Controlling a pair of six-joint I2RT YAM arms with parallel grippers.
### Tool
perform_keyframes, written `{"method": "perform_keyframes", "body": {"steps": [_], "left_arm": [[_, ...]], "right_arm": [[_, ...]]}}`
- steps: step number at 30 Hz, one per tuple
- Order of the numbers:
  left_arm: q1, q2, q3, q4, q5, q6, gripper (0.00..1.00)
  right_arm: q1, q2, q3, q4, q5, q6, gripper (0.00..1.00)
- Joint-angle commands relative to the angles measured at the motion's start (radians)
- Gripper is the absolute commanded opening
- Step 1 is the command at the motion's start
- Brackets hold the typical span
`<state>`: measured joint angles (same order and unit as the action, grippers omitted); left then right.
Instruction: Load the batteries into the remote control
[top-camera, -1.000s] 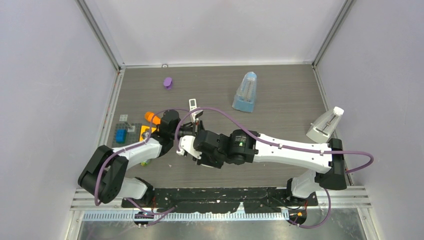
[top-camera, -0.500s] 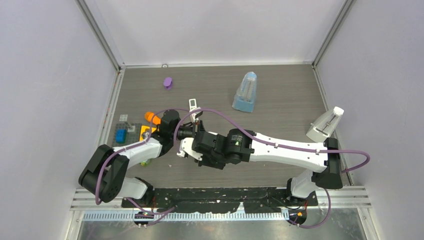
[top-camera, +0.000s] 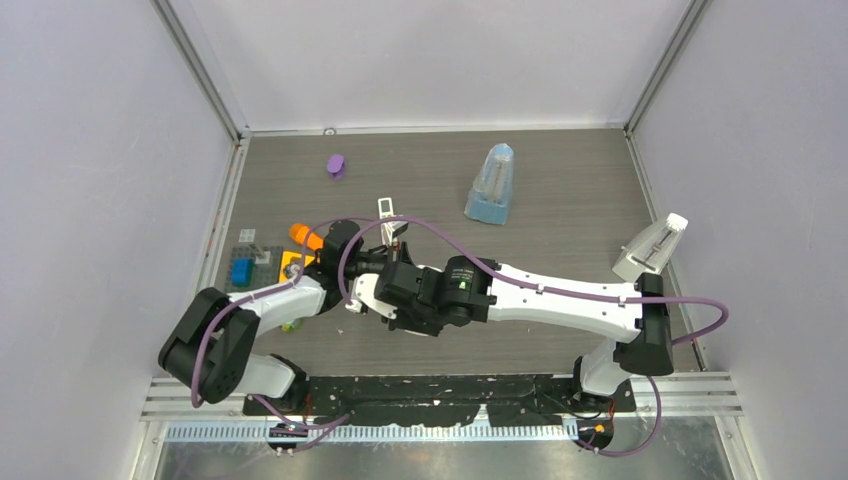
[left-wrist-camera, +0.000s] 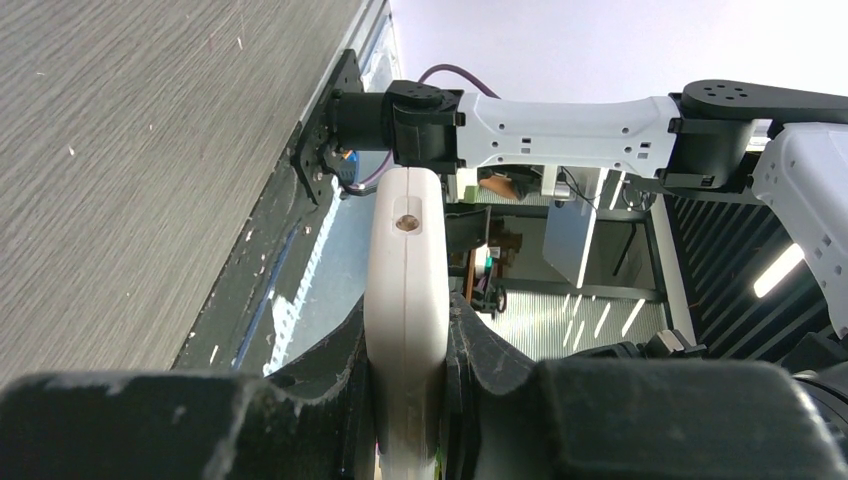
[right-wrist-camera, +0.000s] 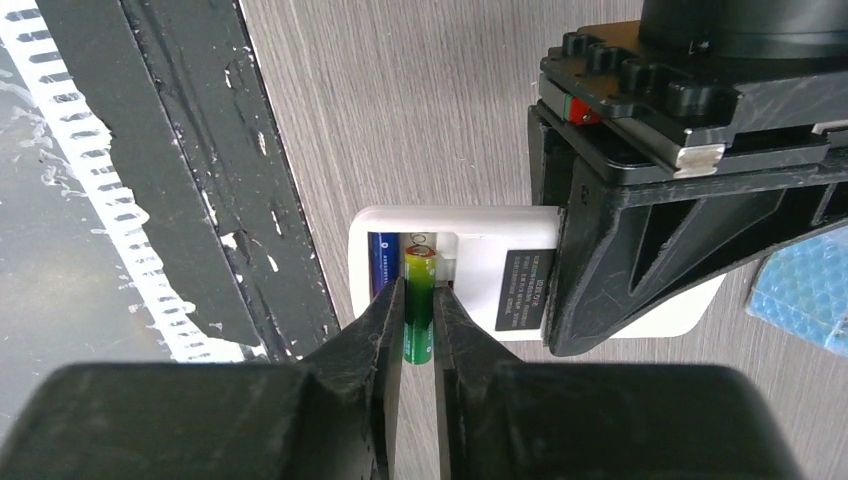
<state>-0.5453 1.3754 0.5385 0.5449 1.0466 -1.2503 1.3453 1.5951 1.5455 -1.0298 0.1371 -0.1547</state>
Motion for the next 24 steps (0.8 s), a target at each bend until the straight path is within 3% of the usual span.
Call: {"method": "perform_keyframes", "body": {"steps": [1,10,17,24], "left_arm": [[-0.008,-0.005,0.018,0.101,0.02,-0.046,0.0],[-0.007,0.01,0.014,0.145,0.006,-0.078,0.0],[-0.007,0.015,-0.017,0.273,-0.03,-0.166,0.0],[-0.008,-0.049,-0.059,0.386,-0.143,-0.253,0.0]], "right_arm": [[0.005,0.018,0.035,-0.006,0.015,-0.004,0.22],[0.005,-0.051,0.031,0.035,0.033,0.03,0.51],[-0.005,-0.165,0.039,0.098,0.063,0.127,0.59],[-0.022,-0.32,-0.032,0.182,0.291,0.433,0.61]]}}
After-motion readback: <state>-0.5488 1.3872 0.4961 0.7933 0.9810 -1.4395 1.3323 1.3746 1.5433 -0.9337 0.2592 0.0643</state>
